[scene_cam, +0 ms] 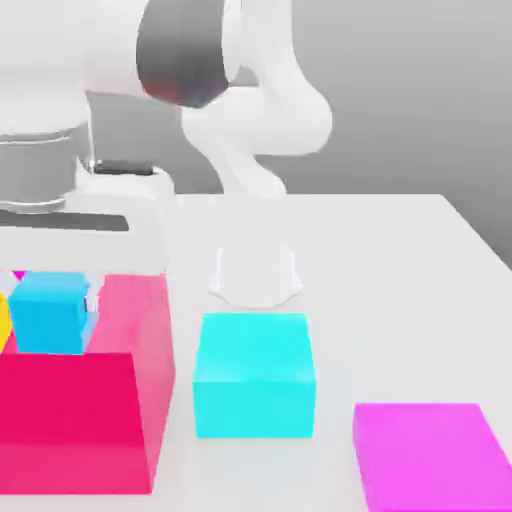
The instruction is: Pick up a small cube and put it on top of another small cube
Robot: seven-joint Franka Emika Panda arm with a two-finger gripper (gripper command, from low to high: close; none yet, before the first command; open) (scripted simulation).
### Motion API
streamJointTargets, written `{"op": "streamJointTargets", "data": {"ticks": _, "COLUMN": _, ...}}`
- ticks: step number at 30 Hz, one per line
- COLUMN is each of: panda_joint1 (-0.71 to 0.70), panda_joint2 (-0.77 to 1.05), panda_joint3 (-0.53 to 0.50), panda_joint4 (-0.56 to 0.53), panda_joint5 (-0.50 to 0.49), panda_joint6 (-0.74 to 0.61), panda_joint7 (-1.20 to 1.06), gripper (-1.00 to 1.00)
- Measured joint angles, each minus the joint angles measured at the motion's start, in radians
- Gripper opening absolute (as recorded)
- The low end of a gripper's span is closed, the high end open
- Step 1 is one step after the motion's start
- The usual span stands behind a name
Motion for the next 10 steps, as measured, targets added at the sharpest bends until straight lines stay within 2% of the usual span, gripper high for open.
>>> {"op": "streamJointTargets", "data": {"ticks": 2, "panda_joint1": -0.058, "panda_joint2": -0.013, "panda_joint3": -0.027, "panda_joint4": 0.016, "panda_joint5": 0.027, "panda_joint6": -0.026, "panda_joint7": 0.07, "gripper": -1.0}}
{"op": "streamJointTargets", "data": {"ticks": 4, "panda_joint1": -0.058, "panda_joint2": 0.007, "panda_joint3": -0.027, "panda_joint4": -0.02, "panda_joint5": 0.042, "panda_joint6": 0.03, "panda_joint7": 0.086, "gripper": -1.0}}
{"op": "streamJointTargets", "data": {"ticks": 5, "panda_joint1": -0.053, "panda_joint2": 0.021, "panda_joint3": -0.03, "panda_joint4": -0.044, "panda_joint5": 0.048, "panda_joint6": 0.068, "panda_joint7": 0.086, "gripper": 1.0}}
{"op": "streamJointTargets", "data": {"ticks": 10, "panda_joint1": -0.042, "panda_joint2": 0.021, "panda_joint3": -0.03, "panda_joint4": -0.044, "panda_joint5": 0.048, "panda_joint6": 0.068, "panda_joint7": 0.086, "gripper": 1.0}}
